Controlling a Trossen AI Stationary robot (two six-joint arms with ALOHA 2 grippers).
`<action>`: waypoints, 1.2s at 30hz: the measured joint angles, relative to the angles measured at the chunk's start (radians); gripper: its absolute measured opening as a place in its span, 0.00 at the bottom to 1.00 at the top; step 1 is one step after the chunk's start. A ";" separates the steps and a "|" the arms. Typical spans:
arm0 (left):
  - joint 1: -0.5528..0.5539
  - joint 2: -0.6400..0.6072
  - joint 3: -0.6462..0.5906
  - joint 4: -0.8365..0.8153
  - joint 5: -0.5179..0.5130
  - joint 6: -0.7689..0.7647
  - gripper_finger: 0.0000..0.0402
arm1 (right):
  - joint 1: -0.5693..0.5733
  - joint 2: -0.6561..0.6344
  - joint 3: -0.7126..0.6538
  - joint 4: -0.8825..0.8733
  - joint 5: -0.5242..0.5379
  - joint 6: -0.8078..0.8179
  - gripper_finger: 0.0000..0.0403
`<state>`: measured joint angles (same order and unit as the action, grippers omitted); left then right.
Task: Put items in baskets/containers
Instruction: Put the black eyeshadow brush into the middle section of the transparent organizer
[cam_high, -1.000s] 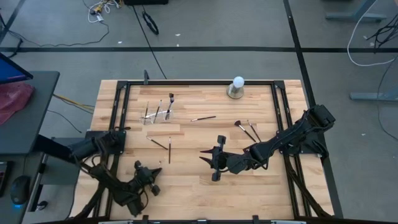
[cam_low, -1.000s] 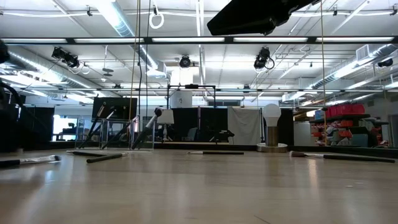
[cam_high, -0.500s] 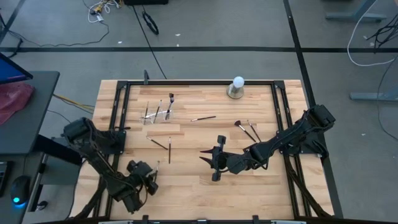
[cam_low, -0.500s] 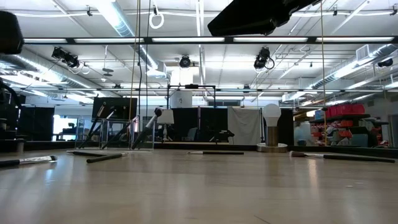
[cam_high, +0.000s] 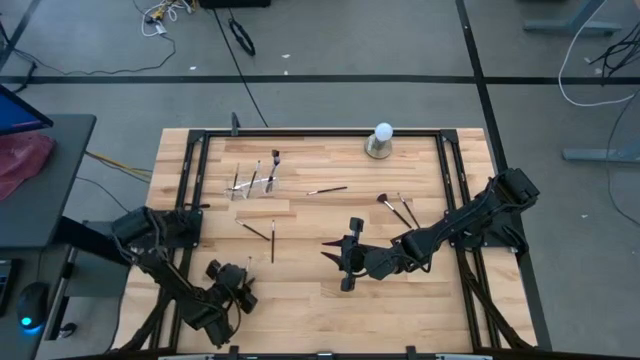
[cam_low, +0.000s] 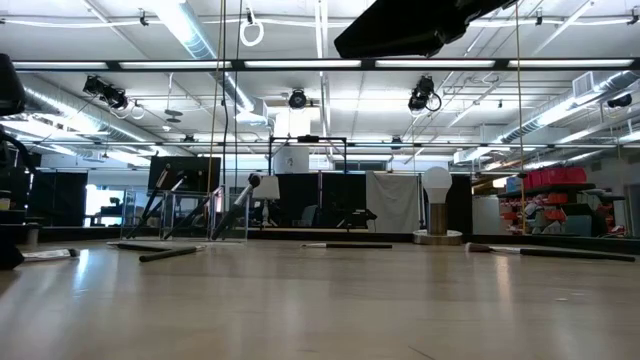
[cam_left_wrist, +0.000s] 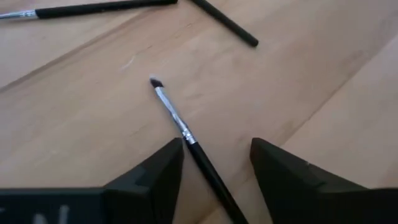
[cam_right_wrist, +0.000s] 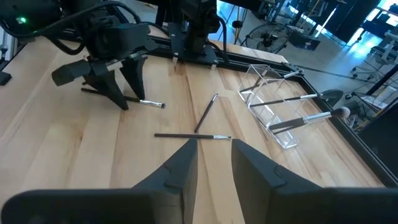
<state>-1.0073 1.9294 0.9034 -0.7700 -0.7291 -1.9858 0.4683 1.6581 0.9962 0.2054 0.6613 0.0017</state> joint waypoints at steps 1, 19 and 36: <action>-0.009 0.003 0.000 -0.001 -0.001 -0.009 0.46 | 0.000 0.000 0.000 0.000 0.000 0.000 0.25; -0.141 0.000 -0.076 0.040 -0.088 -0.222 0.04 | 0.000 0.000 0.000 -0.002 -0.045 0.000 0.25; -0.029 -0.148 -0.067 0.073 -0.268 0.065 0.03 | -0.025 0.026 0.000 0.008 -0.191 0.047 0.25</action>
<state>-1.0359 1.7814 0.8368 -0.6974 -0.9970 -1.9211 0.4434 1.6837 0.9960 0.2134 0.4708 0.0491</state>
